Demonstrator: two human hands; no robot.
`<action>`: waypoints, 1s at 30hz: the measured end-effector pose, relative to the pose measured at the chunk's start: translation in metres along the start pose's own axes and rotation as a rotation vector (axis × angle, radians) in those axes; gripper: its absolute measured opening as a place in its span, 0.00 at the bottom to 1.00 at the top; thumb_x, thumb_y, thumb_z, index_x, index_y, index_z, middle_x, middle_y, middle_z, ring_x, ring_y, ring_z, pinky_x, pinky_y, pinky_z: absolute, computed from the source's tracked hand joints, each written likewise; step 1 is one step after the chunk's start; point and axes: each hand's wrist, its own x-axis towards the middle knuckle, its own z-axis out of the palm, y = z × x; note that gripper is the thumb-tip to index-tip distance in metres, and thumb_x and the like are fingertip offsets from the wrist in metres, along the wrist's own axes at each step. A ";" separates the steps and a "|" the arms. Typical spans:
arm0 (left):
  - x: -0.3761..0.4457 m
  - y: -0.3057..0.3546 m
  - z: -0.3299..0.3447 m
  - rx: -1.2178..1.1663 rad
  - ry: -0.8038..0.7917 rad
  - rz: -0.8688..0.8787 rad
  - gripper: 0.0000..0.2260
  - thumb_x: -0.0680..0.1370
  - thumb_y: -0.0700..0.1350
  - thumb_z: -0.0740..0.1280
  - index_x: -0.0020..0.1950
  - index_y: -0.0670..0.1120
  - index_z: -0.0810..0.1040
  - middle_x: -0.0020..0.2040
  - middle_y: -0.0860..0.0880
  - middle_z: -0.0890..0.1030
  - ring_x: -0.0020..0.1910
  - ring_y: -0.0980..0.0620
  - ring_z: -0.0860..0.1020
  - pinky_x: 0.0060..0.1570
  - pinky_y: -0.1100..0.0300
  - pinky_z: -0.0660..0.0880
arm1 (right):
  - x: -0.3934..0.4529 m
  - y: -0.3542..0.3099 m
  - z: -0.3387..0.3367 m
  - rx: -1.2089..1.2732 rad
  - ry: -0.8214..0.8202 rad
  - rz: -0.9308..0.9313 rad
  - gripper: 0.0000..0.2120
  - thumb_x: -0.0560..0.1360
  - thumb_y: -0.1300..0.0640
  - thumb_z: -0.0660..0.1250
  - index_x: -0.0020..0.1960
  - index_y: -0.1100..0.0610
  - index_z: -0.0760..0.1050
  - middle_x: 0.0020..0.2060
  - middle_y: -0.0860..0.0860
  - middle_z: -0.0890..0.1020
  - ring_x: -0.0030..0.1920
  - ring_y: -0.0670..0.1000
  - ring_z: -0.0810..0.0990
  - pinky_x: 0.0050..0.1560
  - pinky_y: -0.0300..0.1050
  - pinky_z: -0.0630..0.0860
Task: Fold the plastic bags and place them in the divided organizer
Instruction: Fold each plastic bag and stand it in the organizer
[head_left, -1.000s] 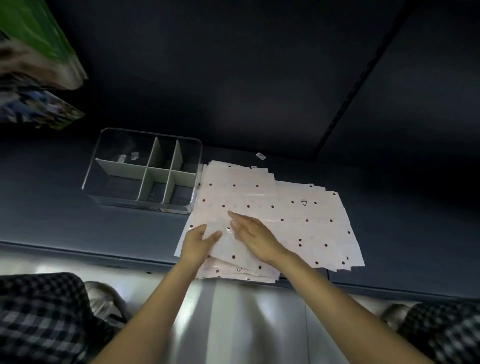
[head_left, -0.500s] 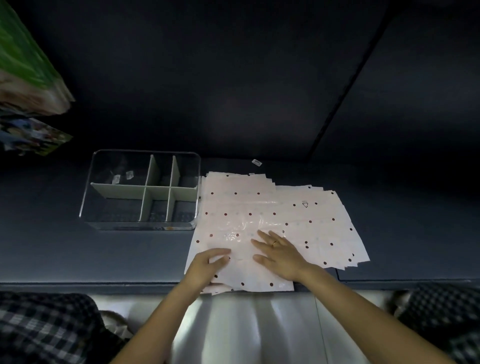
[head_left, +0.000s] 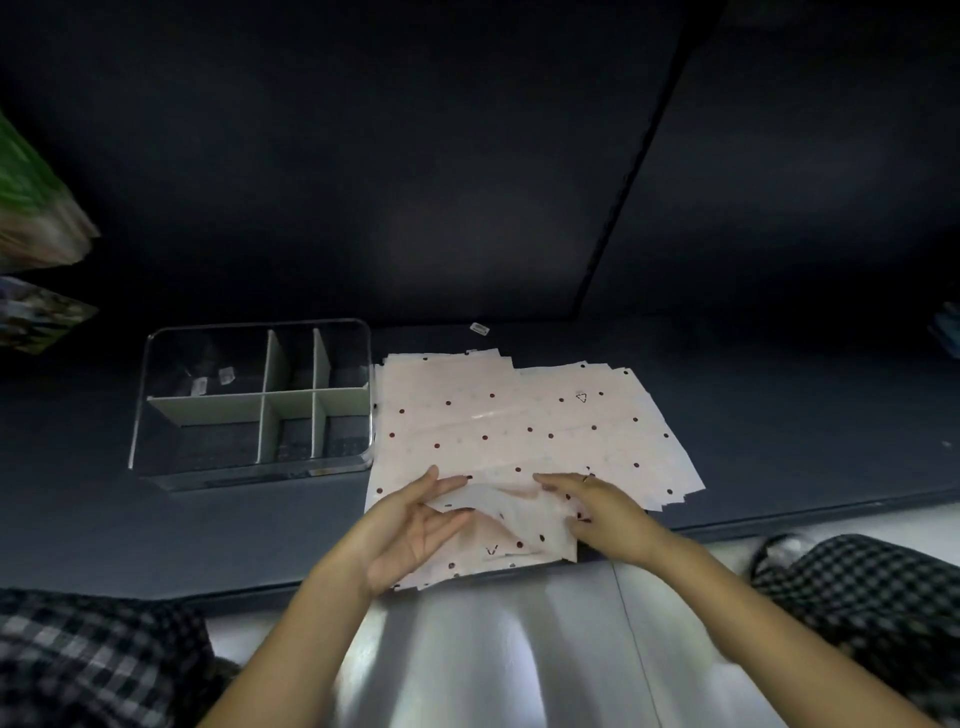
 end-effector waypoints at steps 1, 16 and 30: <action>-0.005 -0.001 0.000 -0.019 -0.012 -0.012 0.18 0.73 0.47 0.66 0.56 0.34 0.79 0.47 0.38 0.83 0.40 0.45 0.84 0.37 0.58 0.81 | -0.003 0.003 0.000 0.021 0.040 0.005 0.32 0.73 0.65 0.64 0.72 0.43 0.62 0.66 0.44 0.71 0.64 0.47 0.68 0.60 0.31 0.65; 0.003 0.007 -0.020 -0.218 0.121 0.272 0.15 0.80 0.53 0.59 0.63 0.47 0.71 0.54 0.42 0.82 0.50 0.47 0.82 0.44 0.55 0.80 | 0.027 -0.021 -0.010 0.559 0.291 0.093 0.15 0.74 0.74 0.60 0.41 0.58 0.80 0.38 0.51 0.81 0.39 0.45 0.78 0.40 0.34 0.73; 0.052 -0.062 -0.045 1.954 0.329 1.020 0.24 0.79 0.54 0.60 0.69 0.40 0.71 0.70 0.43 0.71 0.70 0.42 0.68 0.66 0.40 0.65 | 0.118 0.002 0.010 0.334 0.392 0.425 0.24 0.75 0.50 0.67 0.29 0.54 0.56 0.26 0.49 0.60 0.28 0.49 0.59 0.30 0.45 0.55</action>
